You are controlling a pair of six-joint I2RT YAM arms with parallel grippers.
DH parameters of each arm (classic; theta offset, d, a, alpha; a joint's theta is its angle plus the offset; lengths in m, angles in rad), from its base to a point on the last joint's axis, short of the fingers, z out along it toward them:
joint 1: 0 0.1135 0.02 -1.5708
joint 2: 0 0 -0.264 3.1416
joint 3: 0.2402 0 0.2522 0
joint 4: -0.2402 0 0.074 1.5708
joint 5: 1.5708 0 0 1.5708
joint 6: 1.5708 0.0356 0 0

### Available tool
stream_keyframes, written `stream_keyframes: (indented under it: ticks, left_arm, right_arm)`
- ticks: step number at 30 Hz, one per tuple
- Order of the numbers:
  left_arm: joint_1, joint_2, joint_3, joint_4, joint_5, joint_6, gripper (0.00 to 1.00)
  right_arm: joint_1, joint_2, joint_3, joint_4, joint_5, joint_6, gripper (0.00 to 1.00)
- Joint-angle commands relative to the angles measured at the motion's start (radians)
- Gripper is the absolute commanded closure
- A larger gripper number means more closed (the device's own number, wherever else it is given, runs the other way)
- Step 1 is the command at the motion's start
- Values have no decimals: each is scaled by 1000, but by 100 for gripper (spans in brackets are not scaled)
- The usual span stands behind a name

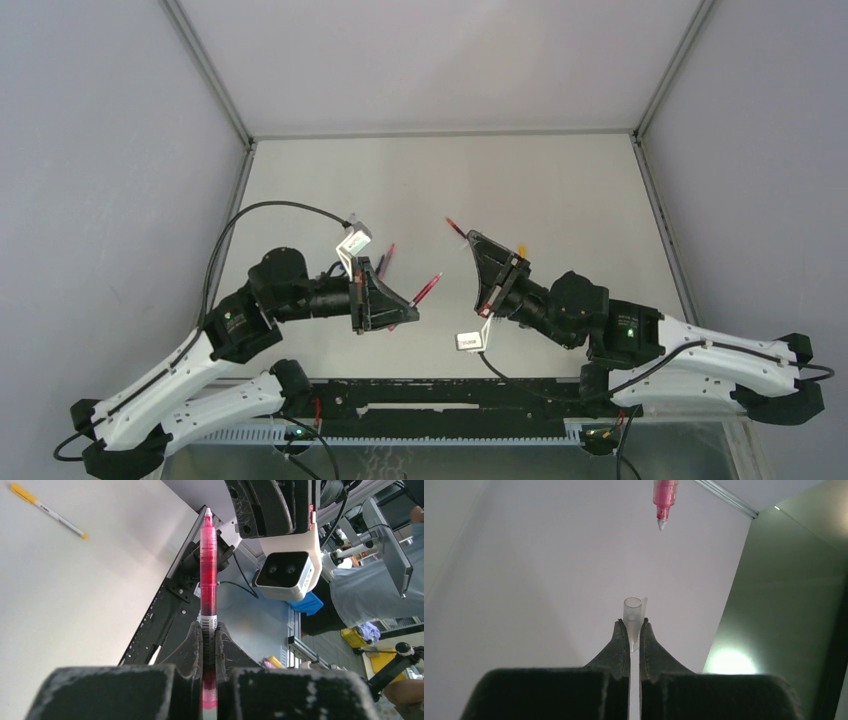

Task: Insert the pens into the pen caps
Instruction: Insert the pen cap onto the pen.

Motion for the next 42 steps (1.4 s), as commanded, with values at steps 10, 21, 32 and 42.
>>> stream_keyframes:
  ticks: [10, 21, 32, 42]
  left_arm:
    - [-6, -31, -14, 123, -19, 41, 100]
    - [-6, -40, -19, 135, -6, 39, 100]
    - [-6, -42, -30, 137, -11, 38, 100]
    - [-6, -46, -45, 145, -20, 25, 100]
  right_arm:
    - [48, 11, 78, 24, -64, -76, 100]
    - [59, 57, 101, 55, -30, -82, 100]
    - [90, 70, 133, 63, -16, -116, 100]
    - [134, 80, 144, 45, 4, -119, 100]
